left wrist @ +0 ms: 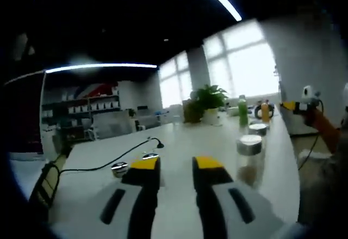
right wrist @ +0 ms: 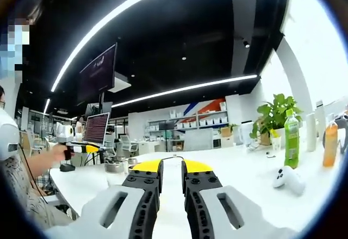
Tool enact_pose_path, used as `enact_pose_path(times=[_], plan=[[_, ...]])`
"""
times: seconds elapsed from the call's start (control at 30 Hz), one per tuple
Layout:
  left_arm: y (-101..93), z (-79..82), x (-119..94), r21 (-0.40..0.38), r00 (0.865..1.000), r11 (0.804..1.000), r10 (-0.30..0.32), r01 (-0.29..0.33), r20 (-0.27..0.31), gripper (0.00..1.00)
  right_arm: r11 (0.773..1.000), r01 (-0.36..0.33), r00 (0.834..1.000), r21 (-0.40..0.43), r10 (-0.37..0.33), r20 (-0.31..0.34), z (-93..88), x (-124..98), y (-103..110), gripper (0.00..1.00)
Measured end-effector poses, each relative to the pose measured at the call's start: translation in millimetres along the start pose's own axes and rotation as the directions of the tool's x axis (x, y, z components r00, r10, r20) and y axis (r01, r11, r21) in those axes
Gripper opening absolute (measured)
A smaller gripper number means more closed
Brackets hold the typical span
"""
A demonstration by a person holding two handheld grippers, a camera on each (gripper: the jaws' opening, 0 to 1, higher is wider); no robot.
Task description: Rotate the seasoning bottle until the label or dispensing opening points toward the visible target arrow and the bottle remains upright within the marked orientation range
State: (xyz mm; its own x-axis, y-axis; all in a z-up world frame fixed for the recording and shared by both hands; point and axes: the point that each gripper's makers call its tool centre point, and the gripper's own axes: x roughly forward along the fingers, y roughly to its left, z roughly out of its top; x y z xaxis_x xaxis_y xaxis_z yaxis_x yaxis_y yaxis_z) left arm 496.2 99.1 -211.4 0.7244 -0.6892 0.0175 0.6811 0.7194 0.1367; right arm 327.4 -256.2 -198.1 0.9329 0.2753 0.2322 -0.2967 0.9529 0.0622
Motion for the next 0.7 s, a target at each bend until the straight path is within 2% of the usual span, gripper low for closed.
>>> enact_pose_path(times=[0.07,0.2,0.3,0.33,0.47,0.57,0.6,0.67,0.7], plan=[[7.6,3.0,8.3,-0.019,0.999,1.0,0.024,-0.023,0.025,0.26,1.0,0.004,1.0,0.002,-0.004,0.004,1.3,-0.8,-1.9,0.12],[9.3,7.6,28.5,-0.009,0.998,0.999,0.037,-0.036,0.055,0.26,1.0,0.008,1.0,0.008,-0.008,0.012,3.9,-2.9,-4.7,0.12],[9.5,5.8,42.0,-0.106,0.996,0.994,0.039,-0.031,0.076,0.27,1.0,0.012,1.0,-0.001,-0.012,0.002,3.5,-4.5,-6.3,0.12],[11.9,3.8,45.9,-0.097,0.996,0.995,0.045,-0.038,0.074,0.27,1.0,0.013,1.0,0.0,-0.013,0.004,4.5,-5.3,-6.9,0.12],[16.2,-9.2,61.0,-0.072,0.997,0.996,0.061,-0.058,0.04,0.26,1.0,0.015,1.0,0.016,-0.015,0.014,6.8,-6.2,-8.1,0.12],[20.3,-21.3,75.1,-0.107,0.997,0.991,0.077,-0.075,0.011,0.27,1.0,0.018,1.0,0.01,-0.018,0.006,4.8,-5.6,-8.9,0.12],[23.3,-24.6,79.4,-0.094,0.996,0.991,0.094,-0.094,0.001,0.27,1.0,0.02,1.0,0.011,-0.02,0.005,4.5,-5.3,-9.2,0.12],[27.5,-34.2,88.6,0.006,0.992,0.993,0.116,-0.116,-0.047,0.26,1.0,0.019,1.0,0.017,-0.019,0.008,4.4,-4.5,-9.4,0.12],[28.6,-36.2,92.6,0.014,0.99,0.991,0.13,-0.13,-0.049,0.26,1.0,0.019,1.0,0.019,-0.019,0.008,4.4,-4.1,-9.5,0.12]])
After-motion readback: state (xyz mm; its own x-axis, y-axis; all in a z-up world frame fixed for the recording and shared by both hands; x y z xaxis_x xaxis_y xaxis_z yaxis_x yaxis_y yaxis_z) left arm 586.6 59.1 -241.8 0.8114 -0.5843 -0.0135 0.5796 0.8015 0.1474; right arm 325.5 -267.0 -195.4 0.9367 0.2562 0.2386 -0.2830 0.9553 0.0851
